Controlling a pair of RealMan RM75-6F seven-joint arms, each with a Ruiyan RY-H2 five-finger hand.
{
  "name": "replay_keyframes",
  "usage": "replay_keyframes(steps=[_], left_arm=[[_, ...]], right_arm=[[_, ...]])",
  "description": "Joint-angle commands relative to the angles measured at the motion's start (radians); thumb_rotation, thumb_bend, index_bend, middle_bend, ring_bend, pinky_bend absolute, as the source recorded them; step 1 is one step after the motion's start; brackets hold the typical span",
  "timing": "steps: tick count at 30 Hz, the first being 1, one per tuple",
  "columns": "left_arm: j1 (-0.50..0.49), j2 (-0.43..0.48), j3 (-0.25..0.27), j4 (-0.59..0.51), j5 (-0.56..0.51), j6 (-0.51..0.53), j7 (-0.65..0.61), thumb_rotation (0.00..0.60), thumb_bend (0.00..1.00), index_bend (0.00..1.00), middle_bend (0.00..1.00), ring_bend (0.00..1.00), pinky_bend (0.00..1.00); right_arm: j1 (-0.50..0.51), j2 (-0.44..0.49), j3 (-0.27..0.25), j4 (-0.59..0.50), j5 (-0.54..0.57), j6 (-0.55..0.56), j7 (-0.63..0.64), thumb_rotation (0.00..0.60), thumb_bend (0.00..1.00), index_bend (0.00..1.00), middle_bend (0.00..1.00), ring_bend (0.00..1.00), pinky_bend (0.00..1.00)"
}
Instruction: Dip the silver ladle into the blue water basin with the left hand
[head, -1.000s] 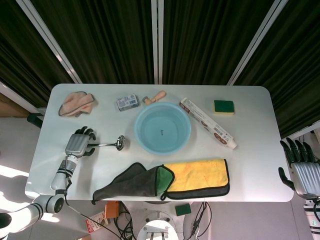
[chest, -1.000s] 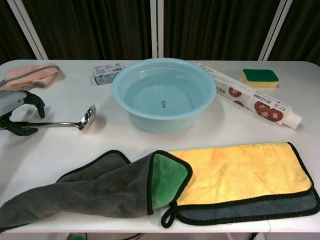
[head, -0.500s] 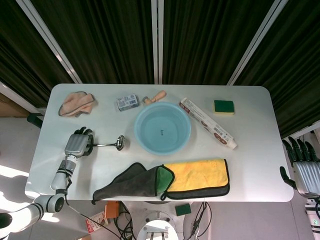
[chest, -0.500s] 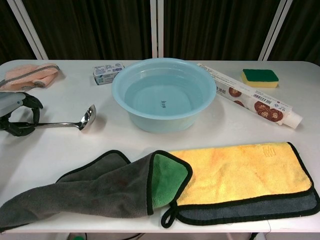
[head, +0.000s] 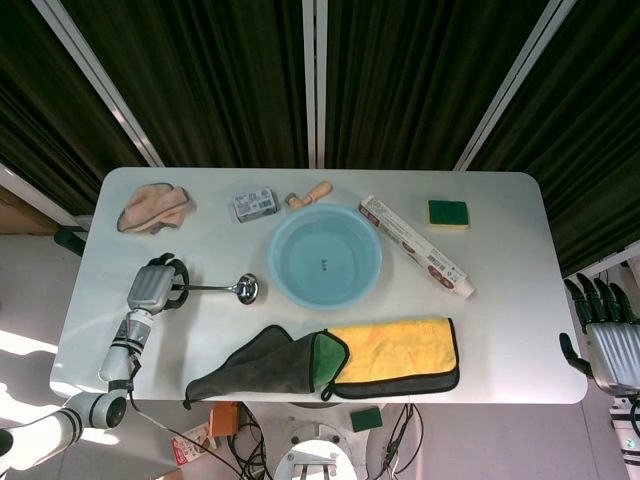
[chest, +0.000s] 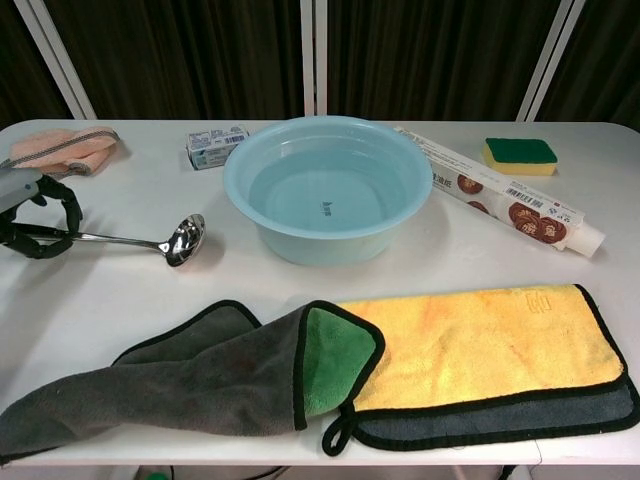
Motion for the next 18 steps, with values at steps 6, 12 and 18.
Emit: replay_keyframes(steps=[6,12,18], left_arm=[[0.016,0.066,-0.006,-0.091,0.038,0.028,-0.146,0.6,0.47,0.74,0.54,0.36,0.55],[0.022,0.091,-0.007,-0.123,0.068,0.066,-0.206,0.6,0.48,0.77,0.59,0.44,0.61],[0.019,0.154,-0.032,-0.215,0.074,0.084,-0.259,0.6,0.5,0.77,0.6,0.47,0.63]], right_arm=[[0.002,0.001,-0.001,0.001,0.0,-0.005,0.006,0.6,0.41,0.0,0.0,0.0,0.0],[0.003,0.001,-0.001,0.003,-0.003,-0.004,0.008,0.6,0.4,0.0,0.0,0.0,0.0],[0.004,-0.001,-0.002,0.005,-0.001,-0.008,0.008,0.6,0.4,0.0,0.0,0.0,0.0]])
